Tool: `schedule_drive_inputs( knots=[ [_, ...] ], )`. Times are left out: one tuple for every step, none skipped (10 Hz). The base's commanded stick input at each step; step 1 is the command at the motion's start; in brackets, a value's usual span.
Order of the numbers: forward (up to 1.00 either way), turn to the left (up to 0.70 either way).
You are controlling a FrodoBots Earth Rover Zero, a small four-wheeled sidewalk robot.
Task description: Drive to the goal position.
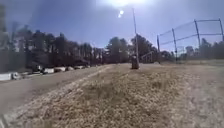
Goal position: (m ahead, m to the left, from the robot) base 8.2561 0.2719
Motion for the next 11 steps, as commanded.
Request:
schedule_drive_inputs(
  knots=[
    [0.7,0.03],
    [0.7,0.03],
    [0.7,0.03],
    [0.7,0.03],
    [0.7,0.03],
    [0.7,0.03],
    [0.7,0.03],
    [0.7,0.03],
    [0.7,0.03],
    [0.7,0.03],
    [0.7,0.03]
  ],
)
